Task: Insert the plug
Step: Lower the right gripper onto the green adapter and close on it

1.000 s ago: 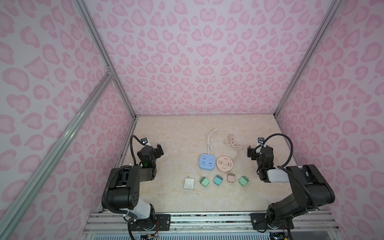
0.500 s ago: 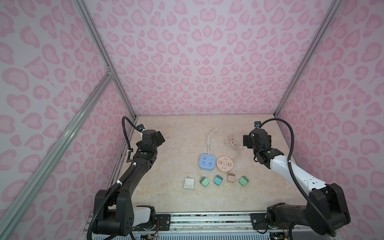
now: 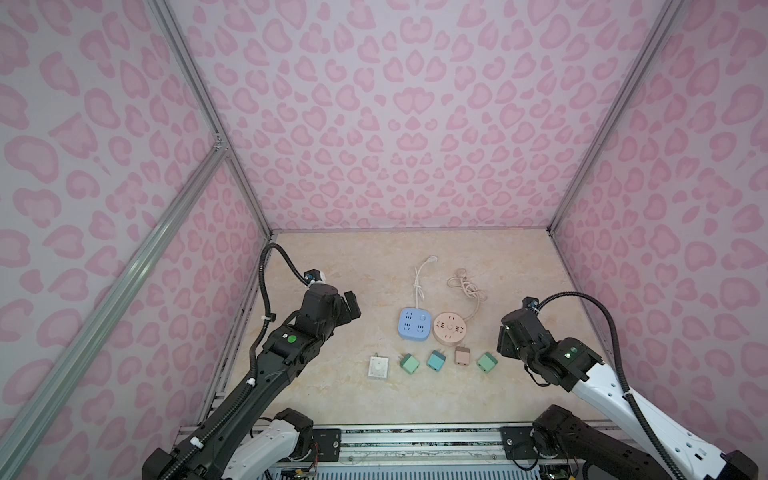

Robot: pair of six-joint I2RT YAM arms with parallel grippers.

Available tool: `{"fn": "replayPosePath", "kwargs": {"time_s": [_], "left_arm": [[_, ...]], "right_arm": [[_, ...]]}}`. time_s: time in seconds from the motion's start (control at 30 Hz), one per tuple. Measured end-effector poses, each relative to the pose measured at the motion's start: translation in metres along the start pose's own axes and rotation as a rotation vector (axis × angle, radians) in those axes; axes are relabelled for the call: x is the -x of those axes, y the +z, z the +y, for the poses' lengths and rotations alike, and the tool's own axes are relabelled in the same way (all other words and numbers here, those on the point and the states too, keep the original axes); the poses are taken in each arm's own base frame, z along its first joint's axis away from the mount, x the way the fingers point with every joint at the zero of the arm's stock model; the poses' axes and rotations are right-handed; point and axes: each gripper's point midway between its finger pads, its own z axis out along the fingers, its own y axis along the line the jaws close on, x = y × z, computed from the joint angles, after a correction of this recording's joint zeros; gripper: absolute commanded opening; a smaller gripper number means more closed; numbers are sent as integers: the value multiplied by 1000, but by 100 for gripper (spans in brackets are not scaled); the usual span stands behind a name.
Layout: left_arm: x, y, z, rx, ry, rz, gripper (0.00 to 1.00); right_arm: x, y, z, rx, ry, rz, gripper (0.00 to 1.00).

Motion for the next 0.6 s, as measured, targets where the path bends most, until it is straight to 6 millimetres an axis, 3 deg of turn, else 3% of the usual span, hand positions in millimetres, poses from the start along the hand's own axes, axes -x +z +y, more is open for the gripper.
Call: {"fn": "replayPosePath", "kwargs": {"time_s": [0.17, 0.3, 0.6], "left_arm": [[-35, -1, -5, -31, 4, 94, 100], [-51, 4, -6, -23, 9, 137, 100], [-52, 20, -18, -16, 8, 138, 100]], "right_arm": [[-25, 0, -3, 2, 20, 67, 67], [-39, 10, -5, -25, 34, 116, 62], [-52, 34, 19, 2, 83, 185, 64]]}}
